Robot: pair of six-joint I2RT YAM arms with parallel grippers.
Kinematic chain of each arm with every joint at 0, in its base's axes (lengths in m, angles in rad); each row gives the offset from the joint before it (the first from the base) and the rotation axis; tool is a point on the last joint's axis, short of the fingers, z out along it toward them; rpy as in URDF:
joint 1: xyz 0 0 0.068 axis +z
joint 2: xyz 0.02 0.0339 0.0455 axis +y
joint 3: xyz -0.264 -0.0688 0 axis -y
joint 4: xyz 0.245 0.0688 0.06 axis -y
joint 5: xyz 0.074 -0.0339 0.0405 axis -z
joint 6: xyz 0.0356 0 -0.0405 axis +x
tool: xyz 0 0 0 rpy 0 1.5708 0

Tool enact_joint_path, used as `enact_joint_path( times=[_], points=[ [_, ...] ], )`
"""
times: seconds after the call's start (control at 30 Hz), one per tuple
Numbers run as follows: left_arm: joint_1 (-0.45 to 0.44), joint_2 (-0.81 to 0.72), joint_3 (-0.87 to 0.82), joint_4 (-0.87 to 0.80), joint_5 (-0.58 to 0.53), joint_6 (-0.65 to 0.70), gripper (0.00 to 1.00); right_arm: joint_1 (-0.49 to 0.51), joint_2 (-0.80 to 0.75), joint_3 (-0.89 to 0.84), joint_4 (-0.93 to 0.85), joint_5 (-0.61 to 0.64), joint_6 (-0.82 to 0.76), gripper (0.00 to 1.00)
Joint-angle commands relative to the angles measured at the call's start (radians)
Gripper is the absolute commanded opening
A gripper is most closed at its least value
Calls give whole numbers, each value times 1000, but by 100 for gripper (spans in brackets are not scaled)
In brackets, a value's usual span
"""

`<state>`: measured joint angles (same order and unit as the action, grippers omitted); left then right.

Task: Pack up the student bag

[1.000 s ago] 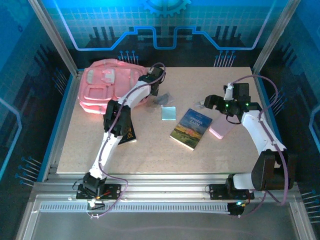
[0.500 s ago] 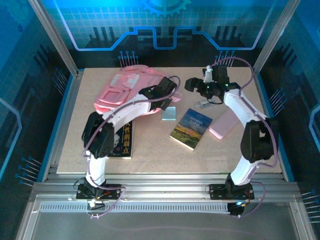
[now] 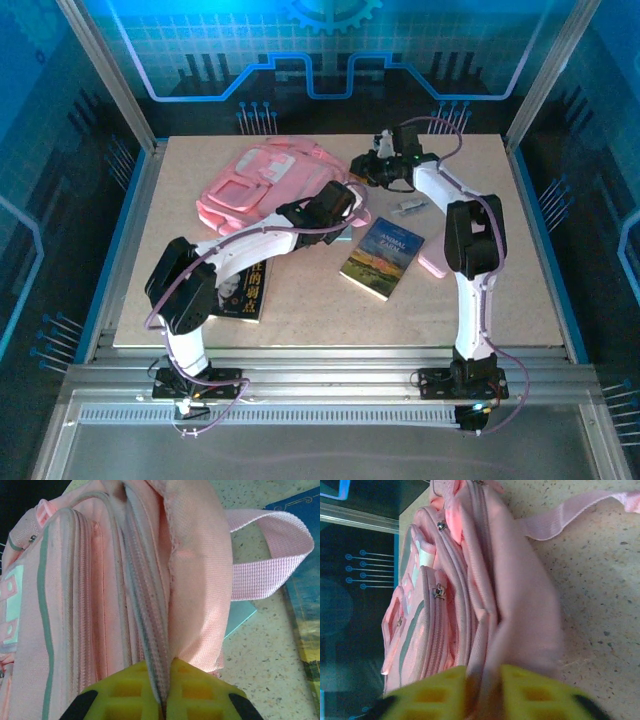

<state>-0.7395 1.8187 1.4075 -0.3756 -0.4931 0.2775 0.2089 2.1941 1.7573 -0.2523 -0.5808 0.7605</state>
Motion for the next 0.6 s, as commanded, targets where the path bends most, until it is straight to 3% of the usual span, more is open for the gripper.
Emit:
enact_joint_path(
  times=[0.0, 0.3, 0.47, 0.57],
  points=[
    [3, -38, -21, 119, -40, 16, 0, -37, -58, -65, 99, -95, 78, 0],
    [4, -55, -63, 167, -31, 54, 0, -127, -189, -219, 152, -101, 66, 0],
    [9, -123, -199, 301, 24, 135, 0, -191, -326, -364, 129, -90, 22, 0],
    [40, -146, -262, 328, 27, 119, 0, -223, -441, -494, 143, -77, 5, 0]
  ],
)
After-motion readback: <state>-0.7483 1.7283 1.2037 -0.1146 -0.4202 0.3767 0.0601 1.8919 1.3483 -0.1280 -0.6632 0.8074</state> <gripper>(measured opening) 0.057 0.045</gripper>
